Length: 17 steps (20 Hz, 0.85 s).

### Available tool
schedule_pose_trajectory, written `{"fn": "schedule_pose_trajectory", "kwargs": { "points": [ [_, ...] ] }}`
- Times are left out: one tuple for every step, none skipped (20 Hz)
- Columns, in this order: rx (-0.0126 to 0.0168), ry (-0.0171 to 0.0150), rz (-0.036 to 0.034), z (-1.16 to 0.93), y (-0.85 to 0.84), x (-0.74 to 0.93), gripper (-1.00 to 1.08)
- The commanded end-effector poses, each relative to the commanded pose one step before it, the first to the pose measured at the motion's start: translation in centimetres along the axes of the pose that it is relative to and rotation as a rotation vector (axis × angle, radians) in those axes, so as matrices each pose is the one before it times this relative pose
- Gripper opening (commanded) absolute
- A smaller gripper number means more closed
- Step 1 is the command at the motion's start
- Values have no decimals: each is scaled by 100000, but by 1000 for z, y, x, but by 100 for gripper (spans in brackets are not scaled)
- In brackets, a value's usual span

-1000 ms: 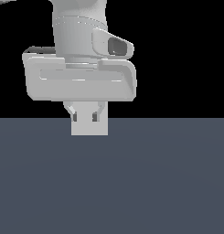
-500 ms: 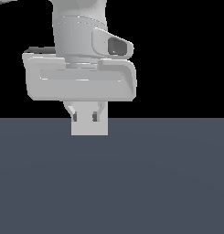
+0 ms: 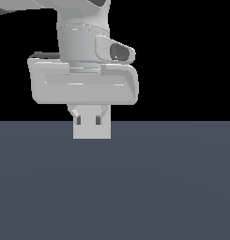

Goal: Plug the charger into the wall socket.

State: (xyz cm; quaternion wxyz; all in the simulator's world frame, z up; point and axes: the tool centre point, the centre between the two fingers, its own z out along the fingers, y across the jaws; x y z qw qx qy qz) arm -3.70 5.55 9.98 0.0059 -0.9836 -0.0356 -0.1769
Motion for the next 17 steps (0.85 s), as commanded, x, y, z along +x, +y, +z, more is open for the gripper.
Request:
{"fn": "schedule_pose_trajectory", "kwargs": {
  "points": [
    [-18, 46, -36, 278, -3, 809, -100],
    [0, 0, 0, 149, 3, 399, -100],
    [0, 0, 0, 156, 2, 417, -100],
    [0, 0, 0, 142, 1, 380, -100],
    [0, 0, 0, 127, 0, 340, -100],
    [0, 0, 0, 113, 0, 301, -100],
    [0, 0, 0, 98, -1, 262, -100],
    [0, 0, 0, 84, -2, 224, -100],
    [0, 0, 0, 70, -3, 186, -100],
    [0, 0, 0, 56, -4, 148, -100],
    [0, 0, 0, 42, -5, 110, -100],
    [0, 0, 0, 29, -6, 73, -100],
    [63, 14, 24, 5, -1, 38, -100],
    [0, 0, 0, 1, -9, -1, -100],
    [0, 0, 0, -12, -9, -38, -100],
    [0, 0, 0, -17, -7, -49, -100],
    [0, 0, 0, -6, -2, -18, -100]
  ]
}}
